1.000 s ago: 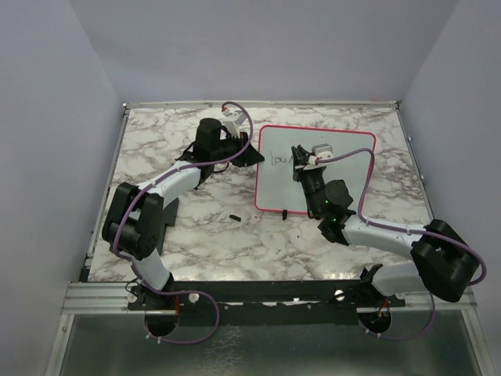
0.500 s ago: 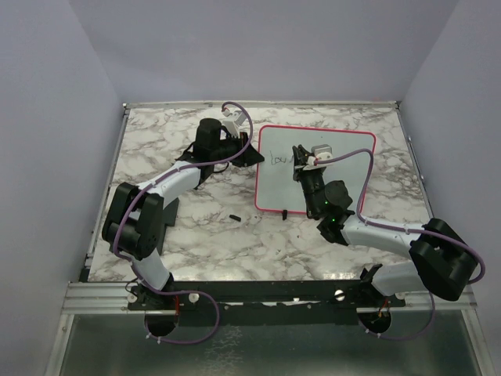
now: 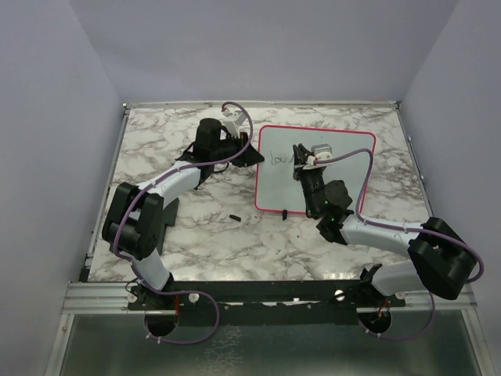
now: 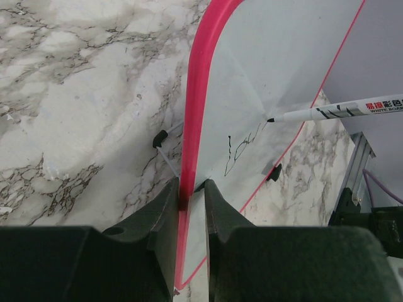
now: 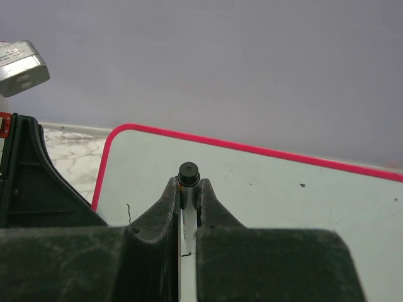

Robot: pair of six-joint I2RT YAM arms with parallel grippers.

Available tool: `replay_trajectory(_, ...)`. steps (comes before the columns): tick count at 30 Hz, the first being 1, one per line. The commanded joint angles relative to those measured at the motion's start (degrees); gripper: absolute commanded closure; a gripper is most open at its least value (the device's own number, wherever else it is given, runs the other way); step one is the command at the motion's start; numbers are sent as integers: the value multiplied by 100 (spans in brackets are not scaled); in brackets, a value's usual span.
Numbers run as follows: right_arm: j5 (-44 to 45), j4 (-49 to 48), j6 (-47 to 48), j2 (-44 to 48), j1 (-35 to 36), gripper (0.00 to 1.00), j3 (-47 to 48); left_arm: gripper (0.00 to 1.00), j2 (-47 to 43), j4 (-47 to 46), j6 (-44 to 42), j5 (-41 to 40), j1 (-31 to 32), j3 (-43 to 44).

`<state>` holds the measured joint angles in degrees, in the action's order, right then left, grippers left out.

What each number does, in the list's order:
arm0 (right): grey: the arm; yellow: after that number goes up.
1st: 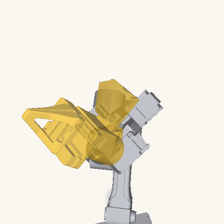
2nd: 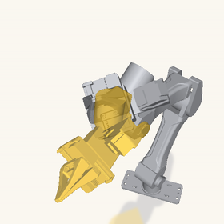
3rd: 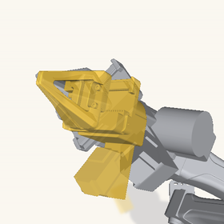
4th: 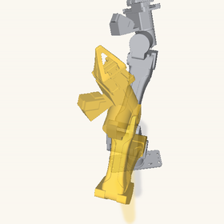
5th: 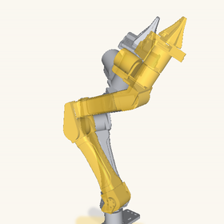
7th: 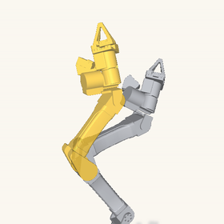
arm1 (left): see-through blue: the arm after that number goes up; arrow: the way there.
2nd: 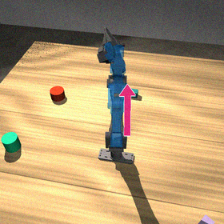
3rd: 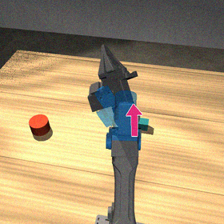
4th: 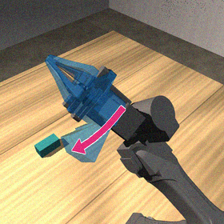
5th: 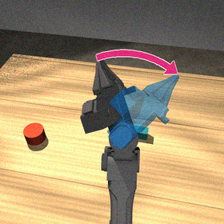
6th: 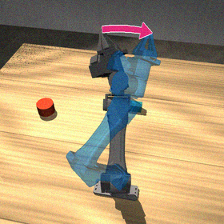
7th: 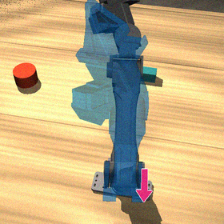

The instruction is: Write a sentence on the whiteboard

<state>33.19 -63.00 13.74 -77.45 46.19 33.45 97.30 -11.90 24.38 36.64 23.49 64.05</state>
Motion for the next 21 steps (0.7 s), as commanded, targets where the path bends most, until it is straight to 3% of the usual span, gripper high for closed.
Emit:
replay_trajectory(1,65,-177,107,-129,30,99,178,91,-173,-29,-56,-43,-7,-51)
replay_trajectory(21,-156,-81,-116,-247,34,99,73,91,-154,-31,-45,-26,-11,-33)
